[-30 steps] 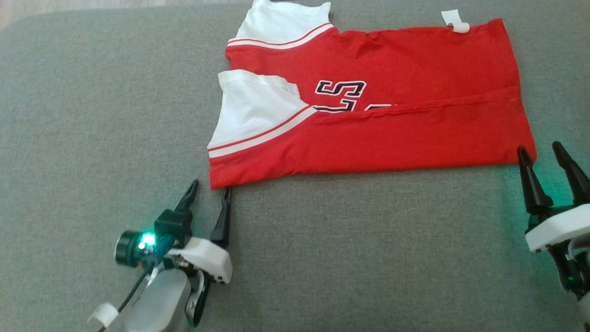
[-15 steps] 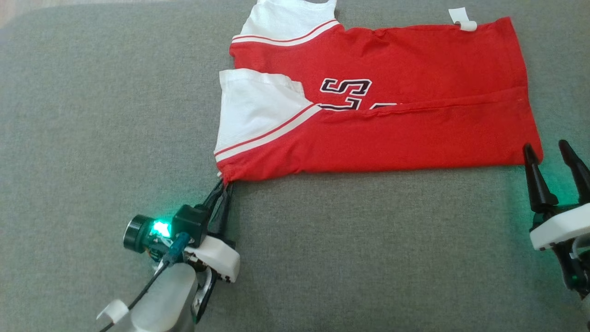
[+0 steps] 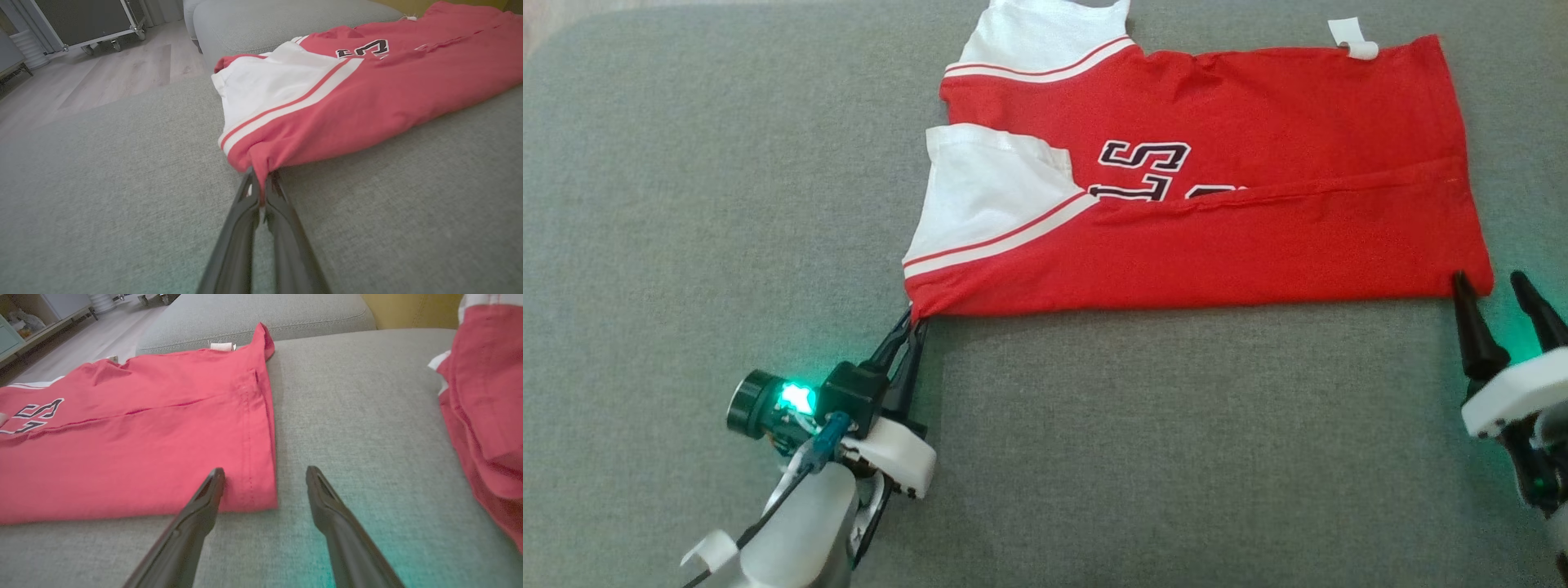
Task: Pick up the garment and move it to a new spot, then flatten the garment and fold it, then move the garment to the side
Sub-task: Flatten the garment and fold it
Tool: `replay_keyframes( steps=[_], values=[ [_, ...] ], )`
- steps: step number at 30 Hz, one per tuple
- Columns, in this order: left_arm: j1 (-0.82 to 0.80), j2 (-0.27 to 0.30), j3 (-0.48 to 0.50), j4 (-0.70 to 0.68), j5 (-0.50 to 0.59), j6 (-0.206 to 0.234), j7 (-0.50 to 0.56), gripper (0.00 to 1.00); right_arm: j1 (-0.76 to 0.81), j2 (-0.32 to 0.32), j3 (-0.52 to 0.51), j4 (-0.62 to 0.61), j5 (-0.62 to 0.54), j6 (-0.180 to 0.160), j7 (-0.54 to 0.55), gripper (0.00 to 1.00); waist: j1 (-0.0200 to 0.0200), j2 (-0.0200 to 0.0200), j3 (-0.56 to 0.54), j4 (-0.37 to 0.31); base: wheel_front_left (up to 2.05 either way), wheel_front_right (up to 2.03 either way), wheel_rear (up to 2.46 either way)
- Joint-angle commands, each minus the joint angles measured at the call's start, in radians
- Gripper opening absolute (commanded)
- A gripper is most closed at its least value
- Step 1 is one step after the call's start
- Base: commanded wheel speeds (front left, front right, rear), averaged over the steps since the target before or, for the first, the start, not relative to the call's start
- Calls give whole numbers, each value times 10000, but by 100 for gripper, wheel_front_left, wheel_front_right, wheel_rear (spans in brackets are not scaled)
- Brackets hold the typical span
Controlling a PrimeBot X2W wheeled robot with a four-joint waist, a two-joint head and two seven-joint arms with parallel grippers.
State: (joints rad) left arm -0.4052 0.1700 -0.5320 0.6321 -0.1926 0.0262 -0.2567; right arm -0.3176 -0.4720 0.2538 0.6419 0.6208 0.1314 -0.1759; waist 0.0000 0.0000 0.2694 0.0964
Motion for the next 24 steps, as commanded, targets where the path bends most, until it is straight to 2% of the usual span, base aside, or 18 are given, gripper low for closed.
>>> replay_keyframes(
  steps=[1, 3, 4, 5, 6, 17, 24],
  values=[
    [-308, 280, 283, -274, 64, -22, -51, 0, -189, -163, 162, -98, 105, -7, 49, 100, 0, 0, 5, 23, 0, 0, 0],
    [-343, 280, 254, -281, 101, -49, -51, 0, -343, -170, 352, 219, 199, -7, 376, 100, 0, 0, 4, 83, 0, 0, 0],
    [-359, 273, 239, -279, 114, -62, -51, 0, -403, -177, 491, 321, 270, -7, 554, 72, 0, 0, 0, 111, 0, 0, 0],
    [-376, 266, 223, -276, 128, -80, -51, 0, -447, -193, 618, 401, 361, -7, 716, 24, 0, 0, -9, 138, 0, 0, 0],
    [-389, 263, 209, -281, 142, -97, -51, 0, -465, -218, 758, 436, 458, -7, 850, 0, 0, 0, -30, 161, 0, 0, 0],
    [542, 395, 93, -639, 234, 70, -51, 0, 174, -984, 1467, 171, 1264, -7, 777, 0, 0, 0, -889, 84, 0, 0, 0],
    [1976, 915, -301, -1588, 525, 313, -14, 0, 1236, -1671, 1761, -436, 1480, -7, 813, 0, 0, 0, -1426, -36, 0, 0, 0]
  ],
)
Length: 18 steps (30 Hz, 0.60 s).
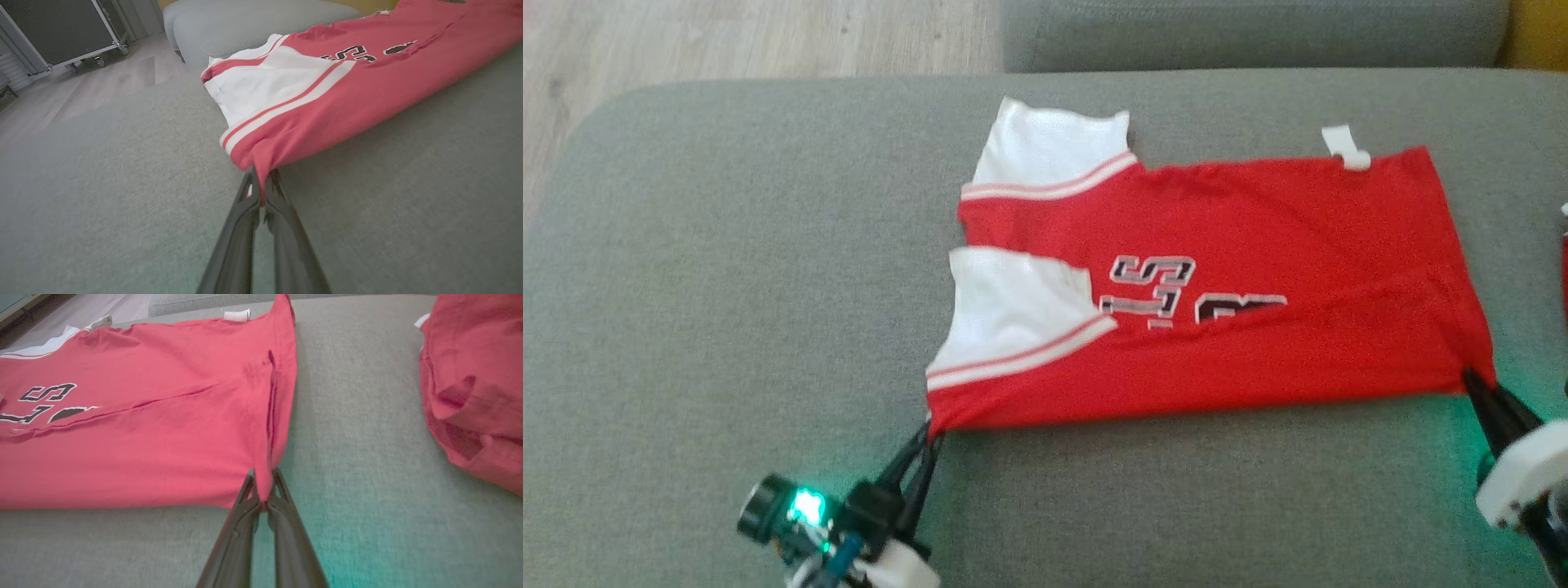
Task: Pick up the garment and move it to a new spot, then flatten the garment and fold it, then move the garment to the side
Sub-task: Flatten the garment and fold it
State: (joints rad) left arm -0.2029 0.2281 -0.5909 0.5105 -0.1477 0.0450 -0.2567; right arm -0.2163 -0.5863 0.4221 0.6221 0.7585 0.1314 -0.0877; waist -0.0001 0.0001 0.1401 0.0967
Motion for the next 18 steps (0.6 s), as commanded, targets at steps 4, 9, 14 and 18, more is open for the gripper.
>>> replay_keyframes(
  steps=[4, 9, 14, 18],
  values=[
    [1010, 633, 32, -1292, 97, 293, 408, 0, 1143, -797, -119, -643, 112, -7, -54, 0, 1, -1, -359, -49, 0, 0, 0],
    [1604, 703, -100, -1917, 4, 404, 700, 0, 1814, -673, -465, -847, 51, -7, -27, 0, 1, -1, -442, 1, 0, 0, 0],
    [1742, 672, -187, -2263, -67, 458, 845, 14, 2236, -353, -897, -1082, -208, -7, 94, 44, 1, -1, -493, 43, 0, 0, 0],
    [1518, 609, -235, -2408, -50, 475, 958, 100, 2308, -130, -1359, -1285, -522, -7, 141, 100, 1, -1, -521, 18, 0, 0, 0]
  ],
)
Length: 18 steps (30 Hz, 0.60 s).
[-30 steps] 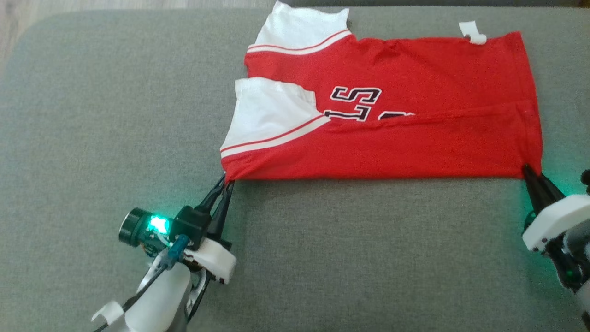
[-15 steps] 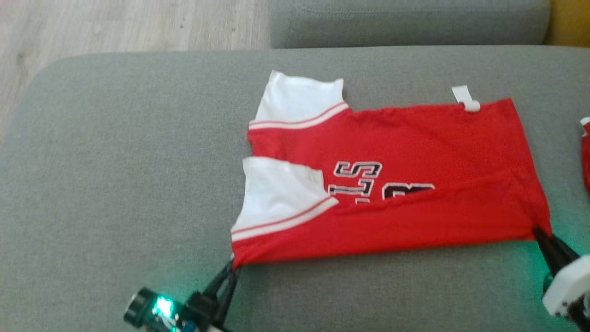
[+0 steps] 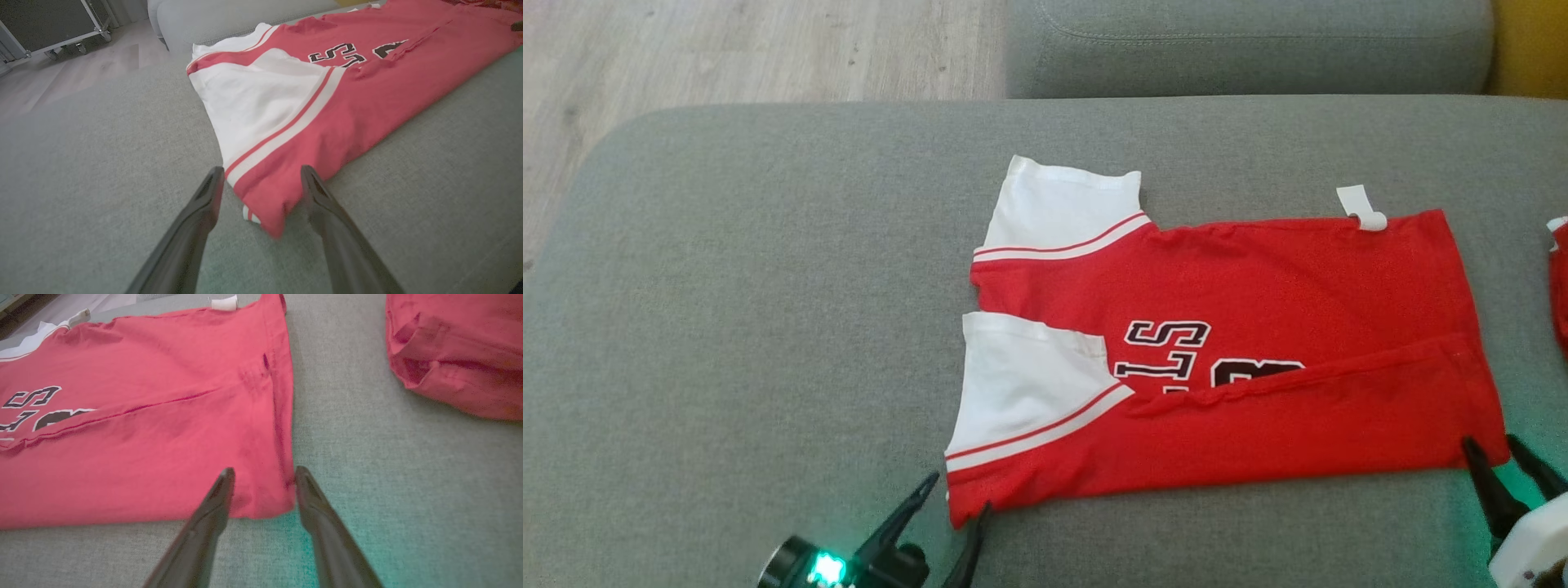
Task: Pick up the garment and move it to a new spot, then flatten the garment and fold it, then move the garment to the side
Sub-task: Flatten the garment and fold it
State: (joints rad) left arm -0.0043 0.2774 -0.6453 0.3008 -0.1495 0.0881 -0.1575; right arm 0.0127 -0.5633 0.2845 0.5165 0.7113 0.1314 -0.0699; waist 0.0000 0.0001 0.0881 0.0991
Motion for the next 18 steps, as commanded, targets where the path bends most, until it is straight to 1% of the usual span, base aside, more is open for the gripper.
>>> replay_keyframes(
  steps=[1, 3, 7, 11, 15, 18],
  values=[
    [-550, 134, 292, -366, 11, 48, -9, 100, 27, -317, -82, -302, -143, -7, 9, 100, 0, -1, -4, -25, 0, 0, 0],
    [-720, 180, 327, -500, 38, 68, 55, 100, 20, -255, -301, -504, -341, -7, 84, 100, 0, -1, 27, -93, 0, 0, 0],
    [-1327, 328, 534, -895, -25, -25, 285, 100, -42, -106, -685, -1001, -723, -7, 265, 100, 0, -1, 193, -237, 0, 0, 0],
    [-2475, 581, 851, -1094, -93, -320, 631, 100, -160, 50, -939, -1565, -1048, -7, 420, 100, 0, -1, 480, -423, 0, 0, 0],
    [-4032, 790, 1129, -937, -115, -746, 1072, 100, -362, 176, -1104, -2108, -1258, -7, 403, 100, 0, -1, 882, -642, 0, 0, 0],
    [-5286, 774, 1177, -459, -312, -1340, 1578, 100, -556, 212, -1126, -2404, -1299, -7, 454, 100, 0, -1, 1202, -828, 0, 0, 0]
  ],
)
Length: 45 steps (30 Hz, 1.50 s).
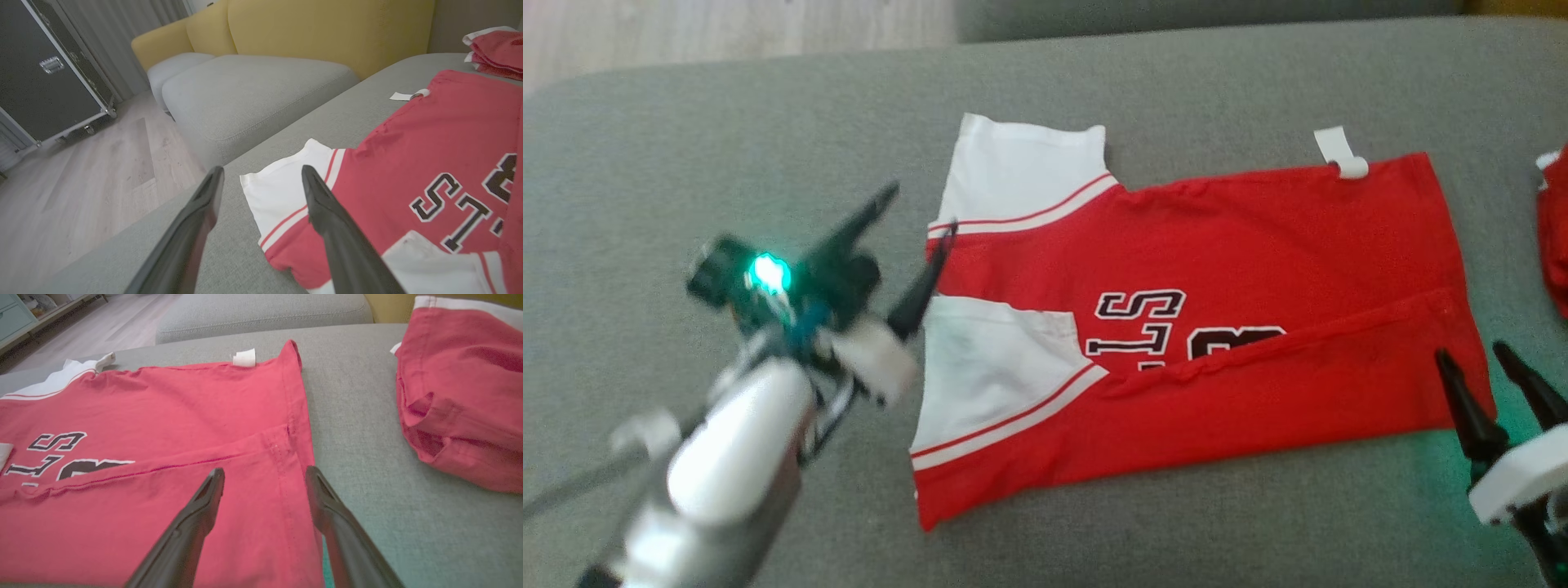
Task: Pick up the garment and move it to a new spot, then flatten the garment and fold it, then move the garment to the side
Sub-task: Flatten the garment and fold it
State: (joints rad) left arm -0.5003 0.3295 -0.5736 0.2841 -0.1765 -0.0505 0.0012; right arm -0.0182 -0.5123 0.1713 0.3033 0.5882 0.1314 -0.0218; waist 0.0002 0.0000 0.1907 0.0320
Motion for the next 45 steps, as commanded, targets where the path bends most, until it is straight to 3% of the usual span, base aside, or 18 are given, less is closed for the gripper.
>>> replay_keyframes(
  steps=[1, 3, 6, 16, 27, 44, 45],
  values=[
    [-725, 179, 483, -59, -240, -158, 225, 100, -303, -298, 16, -352, -71, -7, -15, 100, -2, 0, 270, -219, 0, 0, 0],
    [-1900, 112, 481, 800, -766, -556, 965, 100, -472, -321, 124, -561, -88, -7, 43, 100, -2, 0, 511, -456, 0, 0, 0],
    [-2874, 130, 426, 1716, -1432, -733, 1674, 100, -654, -353, 233, -699, -90, -7, 96, 100, -2, 0, 762, -738, 0, 0, 0],
    [-5062, 608, -663, 3652, -3257, -798, 3677, 100, -1084, -448, 311, -977, 109, -7, 60, 100, -2, 0, 1694, -1407, 0, 0, 0],
    [-6117, 814, -1300, 4849, -3824, -800, 4007, 100, -1370, -590, 472, -1001, 242, -7, -198, 100, -2, 0, 2289, -1952, 0, 0, 0],
    [-7048, 877, -1886, 6364, -3519, -801, 3742, 100, -1681, -511, 773, -685, 238, -7, -685, 100, -2, 0, 2869, -2408, 0, 0, 0],
    [-7066, 858, -1919, 6399, -3564, -801, 3742, 83, -1703, -513, 775, -663, 244, -7, -704, 100, -2, 0, 2900, -2425, 0, 0, 0]
  ],
)
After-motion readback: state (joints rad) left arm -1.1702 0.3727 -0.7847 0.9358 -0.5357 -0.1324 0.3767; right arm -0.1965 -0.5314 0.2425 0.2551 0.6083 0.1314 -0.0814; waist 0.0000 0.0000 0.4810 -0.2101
